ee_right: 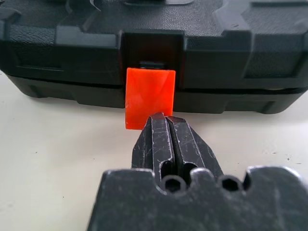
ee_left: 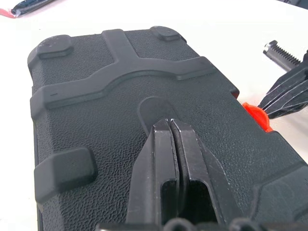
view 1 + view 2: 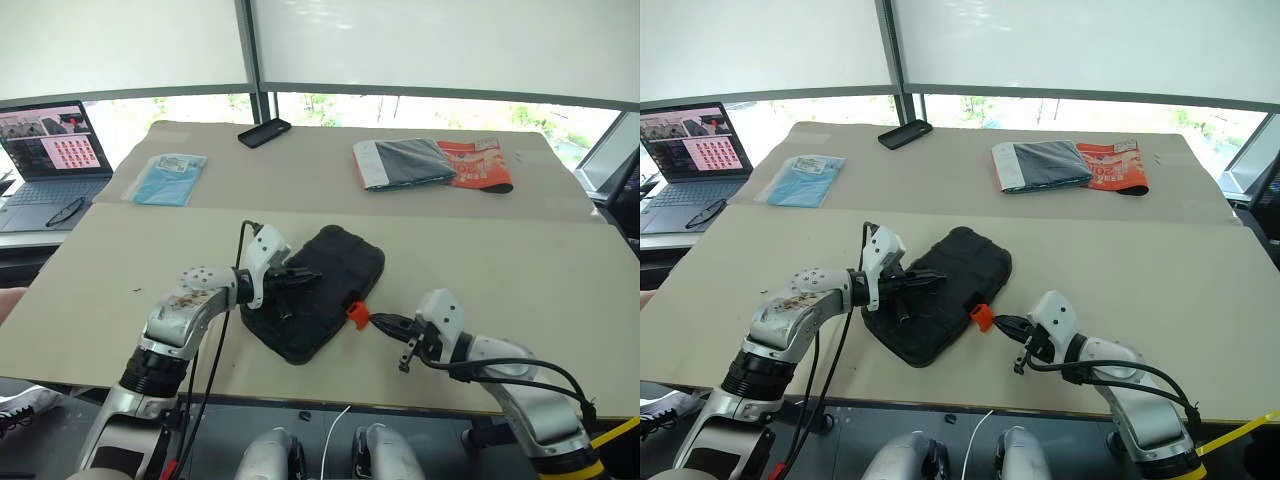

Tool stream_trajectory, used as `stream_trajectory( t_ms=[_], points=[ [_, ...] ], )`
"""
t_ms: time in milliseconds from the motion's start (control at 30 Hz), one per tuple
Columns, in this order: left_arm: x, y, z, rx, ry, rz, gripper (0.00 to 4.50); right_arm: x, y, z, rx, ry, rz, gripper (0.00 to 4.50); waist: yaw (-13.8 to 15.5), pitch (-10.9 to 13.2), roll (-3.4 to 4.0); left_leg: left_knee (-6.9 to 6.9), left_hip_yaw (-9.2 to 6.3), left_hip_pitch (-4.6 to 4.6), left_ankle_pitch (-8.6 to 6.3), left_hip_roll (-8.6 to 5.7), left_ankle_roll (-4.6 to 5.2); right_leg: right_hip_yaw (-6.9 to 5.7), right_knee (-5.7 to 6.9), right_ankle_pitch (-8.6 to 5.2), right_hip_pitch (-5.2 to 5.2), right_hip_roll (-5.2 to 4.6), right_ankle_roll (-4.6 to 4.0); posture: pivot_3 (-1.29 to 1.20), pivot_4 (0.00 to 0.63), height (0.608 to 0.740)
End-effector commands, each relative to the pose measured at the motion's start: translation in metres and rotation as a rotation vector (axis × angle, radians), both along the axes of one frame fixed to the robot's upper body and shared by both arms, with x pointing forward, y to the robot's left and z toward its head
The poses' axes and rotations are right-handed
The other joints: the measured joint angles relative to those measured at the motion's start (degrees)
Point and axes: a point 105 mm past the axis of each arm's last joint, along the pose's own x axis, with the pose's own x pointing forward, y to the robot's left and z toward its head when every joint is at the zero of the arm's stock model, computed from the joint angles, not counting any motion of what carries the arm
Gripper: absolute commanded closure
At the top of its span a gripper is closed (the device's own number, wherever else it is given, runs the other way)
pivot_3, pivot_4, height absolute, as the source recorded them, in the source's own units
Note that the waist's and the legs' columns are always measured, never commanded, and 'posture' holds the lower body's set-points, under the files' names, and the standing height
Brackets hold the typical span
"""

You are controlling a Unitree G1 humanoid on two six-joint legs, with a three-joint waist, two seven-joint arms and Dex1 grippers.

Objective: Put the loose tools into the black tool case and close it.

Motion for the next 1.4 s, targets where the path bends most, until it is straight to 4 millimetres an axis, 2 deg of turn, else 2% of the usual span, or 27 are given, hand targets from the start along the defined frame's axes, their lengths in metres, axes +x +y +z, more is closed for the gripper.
stream_trajectory(
  t_ms=[33,267,400,733,900,1033,1400],
  points=[
    [-0.010,0.008,-0.046,0.071,0.180,0.040,4.38,0.001,0.008,0.003,-0.009,-0.035,0.038,4.50,0.0,0.0,0.00,0.00,0.00,0.00,0.00,0.00,0.00,0.00,0.00,-0.01,0.00,0.00,-0.01,0.00,0.150,0.740],
    [-0.016,0.003,-0.043,0.065,0.185,-0.006,4.38,0.003,0.004,-0.009,-0.048,0.006,0.023,4.50,-0.1,0.0,0.00,-0.01,0.00,-0.08,-0.02,0.00,-0.02,0.00,-0.01,-0.02,-0.10,-0.01,-0.02,0.00,0.150,0.740],
    [-0.016,0.002,-0.041,0.063,0.185,-0.010,4.38,0.006,0.012,-0.010,-0.019,-0.002,0.023,4.50,-0.2,0.0,0.00,-0.03,-0.01,-0.19,-0.02,0.00,-0.02,0.00,-0.02,-0.02,-0.18,0.00,-0.01,0.00,0.150,0.740],
    [-0.016,0.004,-0.042,0.073,0.199,-0.005,4.38,0.015,0.035,0.010,0.092,-0.032,0.048,4.50,-0.5,0.0,-0.02,-0.03,-0.03,-0.35,-0.02,0.01,-0.03,-0.03,-0.07,0.00,-0.28,0.00,0.01,0.00,0.150,0.740],
    [-0.013,0.004,-0.042,0.066,0.200,0.006,4.38,0.018,0.040,0.024,0.156,-0.036,0.048,4.50,-0.5,0.0,-0.02,-0.02,-0.04,-0.34,-0.01,0.03,-0.07,-0.03,-0.06,-0.02,-0.29,-0.01,-0.01,0.00,0.150,0.740],
    [-0.012,0.003,-0.044,0.059,0.205,0.014,4.38,0.011,0.041,0.037,0.214,-0.014,0.092,4.50,-0.5,0.0,-0.02,-0.03,-0.05,-0.35,-0.01,0.03,-0.07,-0.03,-0.06,-0.02,-0.31,-0.01,-0.01,0.00,0.150,0.740],
    [-0.017,0.001,-0.050,0.064,0.233,-0.005,4.38,0.010,0.042,0.042,0.229,0.018,0.119,4.50,-0.5,0.0,-0.01,-0.04,-0.09,-0.42,-0.02,0.03,-0.08,-0.04,-0.07,-0.09,-0.37,-0.02,-0.12,0.00,0.150,0.740]
  ],
)
